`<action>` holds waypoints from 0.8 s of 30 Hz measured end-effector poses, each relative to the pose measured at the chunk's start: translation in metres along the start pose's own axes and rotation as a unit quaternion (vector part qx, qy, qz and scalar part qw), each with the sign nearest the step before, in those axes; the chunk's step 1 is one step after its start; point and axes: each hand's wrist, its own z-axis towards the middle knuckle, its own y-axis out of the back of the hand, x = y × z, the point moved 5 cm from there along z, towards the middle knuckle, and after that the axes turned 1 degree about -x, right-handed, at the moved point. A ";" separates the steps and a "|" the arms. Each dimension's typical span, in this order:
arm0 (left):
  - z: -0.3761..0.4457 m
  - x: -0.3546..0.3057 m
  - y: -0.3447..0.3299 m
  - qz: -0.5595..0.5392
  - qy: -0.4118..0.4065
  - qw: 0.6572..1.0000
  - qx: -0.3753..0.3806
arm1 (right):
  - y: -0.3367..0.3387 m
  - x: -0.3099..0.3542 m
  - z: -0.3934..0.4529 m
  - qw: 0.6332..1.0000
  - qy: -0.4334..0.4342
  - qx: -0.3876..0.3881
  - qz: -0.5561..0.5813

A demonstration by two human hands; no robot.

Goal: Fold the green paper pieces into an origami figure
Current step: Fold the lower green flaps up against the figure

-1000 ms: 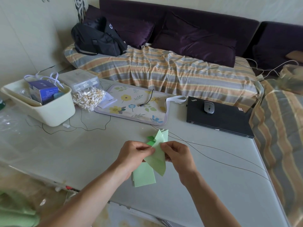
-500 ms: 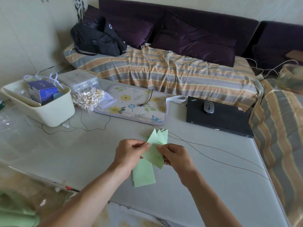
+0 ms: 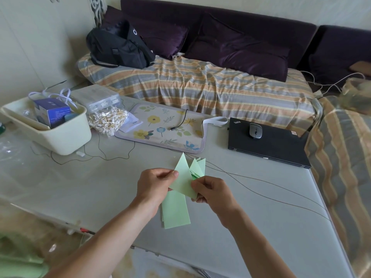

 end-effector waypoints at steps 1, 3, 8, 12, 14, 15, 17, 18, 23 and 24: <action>0.000 0.000 0.000 0.002 0.005 1.000 0.000 | 0.000 0.001 0.000 1.000 0.004 -0.004 -0.014; -0.001 0.000 -0.001 0.019 0.017 1.000 -0.004 | 0.001 0.002 0.000 0.999 0.005 -0.008 -0.044; -0.004 -0.005 -0.001 0.002 0.021 1.000 0.008 | -0.005 0.000 -0.004 0.992 0.003 0.041 -0.115; -0.004 -0.007 0.002 -0.005 0.010 1.000 -0.013 | -0.006 0.000 -0.004 0.993 0.000 0.058 -0.100; -0.003 -0.007 0.002 -0.003 0.028 1.000 -0.004 | -0.005 0.000 -0.004 0.995 0.000 0.053 -0.087; -0.003 -0.007 0.002 -0.004 0.035 0.999 0.004 | -0.005 0.001 -0.004 0.995 0.000 0.045 -0.085; -0.003 -0.007 0.002 -0.001 0.039 0.999 0.014 | -0.002 0.001 -0.003 0.998 0.000 0.018 -0.068; -0.003 -0.007 0.002 0.002 0.038 0.999 0.015 | 0.001 0.001 -0.002 0.999 -0.001 0.001 -0.049; -0.004 -0.001 -0.001 0.035 0.055 0.997 0.046 | 0.016 0.000 0.002 0.994 -0.022 -0.085 0.068; -0.005 0.001 -0.002 0.048 0.064 0.995 0.056 | 0.017 0.000 0.002 0.991 -0.024 -0.093 0.089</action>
